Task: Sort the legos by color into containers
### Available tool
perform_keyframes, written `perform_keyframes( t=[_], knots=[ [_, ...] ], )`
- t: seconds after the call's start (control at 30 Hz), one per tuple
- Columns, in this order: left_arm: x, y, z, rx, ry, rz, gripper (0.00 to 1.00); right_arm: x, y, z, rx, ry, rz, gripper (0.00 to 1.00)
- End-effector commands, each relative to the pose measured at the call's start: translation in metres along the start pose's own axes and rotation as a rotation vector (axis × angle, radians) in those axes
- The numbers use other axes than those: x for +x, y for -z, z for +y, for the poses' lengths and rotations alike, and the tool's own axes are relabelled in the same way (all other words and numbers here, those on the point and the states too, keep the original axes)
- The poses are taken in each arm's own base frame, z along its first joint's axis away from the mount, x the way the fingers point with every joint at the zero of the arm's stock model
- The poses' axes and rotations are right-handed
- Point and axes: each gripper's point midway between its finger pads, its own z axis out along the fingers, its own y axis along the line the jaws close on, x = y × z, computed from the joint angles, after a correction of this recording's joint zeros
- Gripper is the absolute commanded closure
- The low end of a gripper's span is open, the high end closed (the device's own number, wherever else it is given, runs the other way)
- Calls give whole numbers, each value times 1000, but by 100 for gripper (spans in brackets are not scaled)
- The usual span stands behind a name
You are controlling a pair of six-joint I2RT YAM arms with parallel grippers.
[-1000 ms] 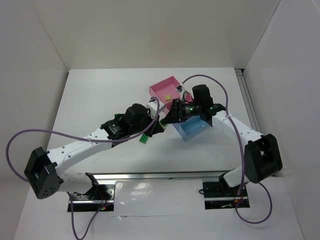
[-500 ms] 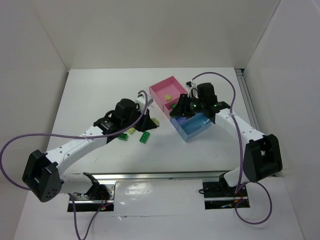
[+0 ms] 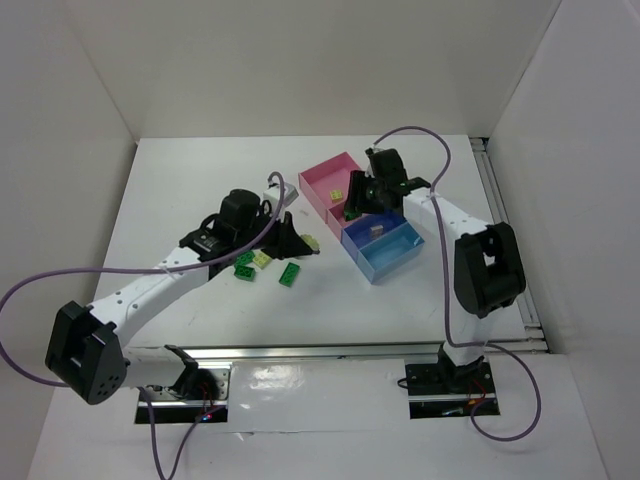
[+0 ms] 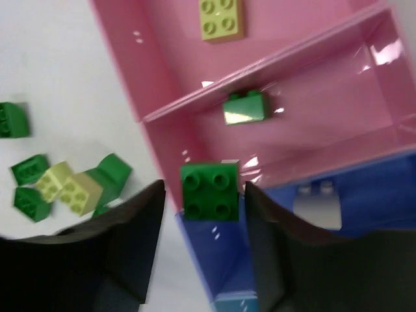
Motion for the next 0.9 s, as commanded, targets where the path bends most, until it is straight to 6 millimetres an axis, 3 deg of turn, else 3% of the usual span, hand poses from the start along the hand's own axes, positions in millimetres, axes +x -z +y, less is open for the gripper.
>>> perform_keyframes(
  t=[0.0,0.07,0.1,0.23,0.27,0.3,0.37,0.4,0.43,0.47,0.5,0.53,0.6,0.63,0.67,0.73,0.77,0.87],
  knots=[
    [-20,2,-16,90,-9,-32,100,-30,-9,-1,54,48,-71,37],
    [-17,0,-20,115,-6,-18,100,-38,-9,2,51,59,-80,19],
    [-18,0,-16,108,-2,-21,100,-32,-14,4,49,75,-64,11],
    [-18,2,-19,135,-8,-18,100,-36,2,11,38,84,-98,11],
    [-17,1,-19,145,-14,-6,100,-33,5,12,27,85,-100,16],
    [-16,1,-22,158,-14,-4,100,-40,21,20,-3,89,-135,37],
    [-18,2,-27,207,-36,0,100,-32,34,31,-112,121,-136,50],
    [-18,4,-32,252,-38,14,100,-20,52,44,-220,152,-127,58],
    [-20,5,-33,253,-38,14,100,-34,65,47,-234,159,-182,58],
    [-16,7,-42,317,-57,36,100,-20,72,53,-331,193,-162,60],
    [-15,7,-42,345,-53,50,100,-20,93,65,-392,225,-191,60],
    [-19,11,-50,421,-69,57,100,-1,101,71,-493,267,-149,53],
    [-20,19,-56,516,-57,86,100,9,117,81,-567,310,-147,43],
    [-30,25,-62,568,-66,78,100,17,128,83,-596,317,-142,38],
    [-32,33,-72,667,-52,91,100,21,134,86,-621,335,-142,35],
    [-33,36,-70,758,-22,111,100,30,150,94,-692,364,-139,25],
    [-40,47,-78,855,-47,96,100,37,153,96,-721,380,-117,23],
    [-41,48,-77,948,8,138,100,41,165,103,-775,417,-105,12]
  ],
)
